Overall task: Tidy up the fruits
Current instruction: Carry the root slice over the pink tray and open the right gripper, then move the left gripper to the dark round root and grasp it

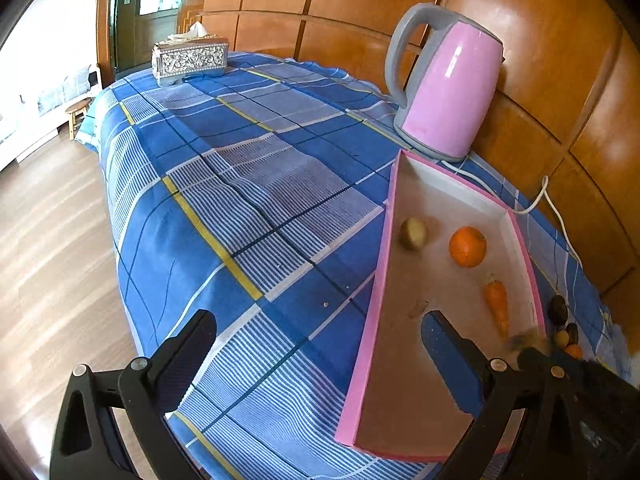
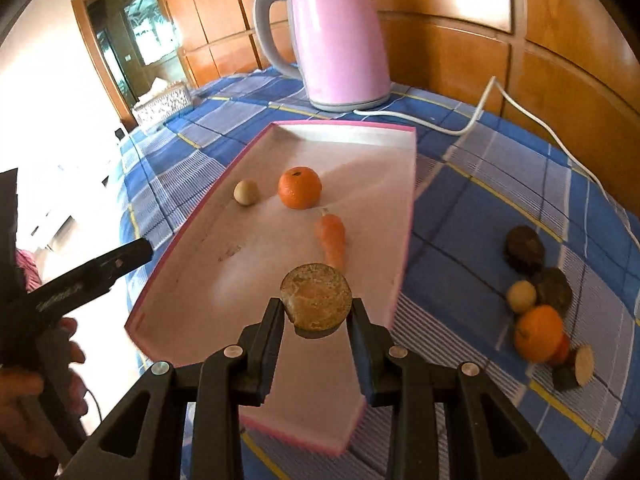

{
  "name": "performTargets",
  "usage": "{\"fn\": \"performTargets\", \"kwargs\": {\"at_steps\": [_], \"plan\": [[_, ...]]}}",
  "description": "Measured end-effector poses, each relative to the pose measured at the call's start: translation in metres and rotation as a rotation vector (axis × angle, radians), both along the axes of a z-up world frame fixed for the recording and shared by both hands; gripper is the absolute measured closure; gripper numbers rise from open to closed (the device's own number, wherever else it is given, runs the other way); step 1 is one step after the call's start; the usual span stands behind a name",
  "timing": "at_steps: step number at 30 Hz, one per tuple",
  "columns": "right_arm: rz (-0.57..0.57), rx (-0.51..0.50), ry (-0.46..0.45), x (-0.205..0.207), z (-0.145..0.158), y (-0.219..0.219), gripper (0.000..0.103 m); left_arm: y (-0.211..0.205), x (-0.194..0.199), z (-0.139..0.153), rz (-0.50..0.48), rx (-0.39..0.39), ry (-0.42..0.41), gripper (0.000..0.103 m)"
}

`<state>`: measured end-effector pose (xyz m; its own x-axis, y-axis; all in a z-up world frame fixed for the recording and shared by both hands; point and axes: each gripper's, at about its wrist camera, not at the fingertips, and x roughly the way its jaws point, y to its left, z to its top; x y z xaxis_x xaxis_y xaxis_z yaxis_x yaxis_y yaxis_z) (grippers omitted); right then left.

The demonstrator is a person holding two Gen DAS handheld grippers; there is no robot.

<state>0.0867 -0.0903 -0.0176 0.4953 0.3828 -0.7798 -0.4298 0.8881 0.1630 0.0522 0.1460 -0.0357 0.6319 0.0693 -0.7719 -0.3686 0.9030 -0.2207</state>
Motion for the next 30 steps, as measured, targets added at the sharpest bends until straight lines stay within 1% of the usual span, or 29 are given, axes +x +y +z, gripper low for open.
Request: {"fn": "performTargets", "kwargs": {"at_steps": [4, 8, 13, 16, 20, 30], "plan": [[-0.019, -0.042, -0.007, 0.010, -0.007, 0.007, 0.065, -0.005, 0.001, -0.001, -0.025, 0.015, 0.003, 0.000], [-0.036, -0.052, -0.017, 0.009, -0.007, 0.005, 0.064, -0.012, 0.000, 0.002, -0.058, 0.036, -0.012, 0.000], [-0.069, -0.031, -0.043, -0.003, -0.001, -0.007, 0.064, -0.023, 0.000, 0.007, -0.101, 0.054, -0.024, 0.000], [-0.102, -0.020, -0.060, -0.010, 0.003, -0.016, 0.064, -0.029, -0.001, 0.008, -0.125, 0.049, -0.023, 0.000], [-0.153, -0.004, -0.076, -0.019, 0.006, -0.031, 0.059, -0.040, -0.002, 0.011, -0.159, 0.071, -0.032, 0.000], [-0.274, 0.018, -0.086, -0.033, 0.006, -0.068, 0.059, -0.068, -0.007, 0.022, -0.245, 0.114, -0.064, 0.000]]}}
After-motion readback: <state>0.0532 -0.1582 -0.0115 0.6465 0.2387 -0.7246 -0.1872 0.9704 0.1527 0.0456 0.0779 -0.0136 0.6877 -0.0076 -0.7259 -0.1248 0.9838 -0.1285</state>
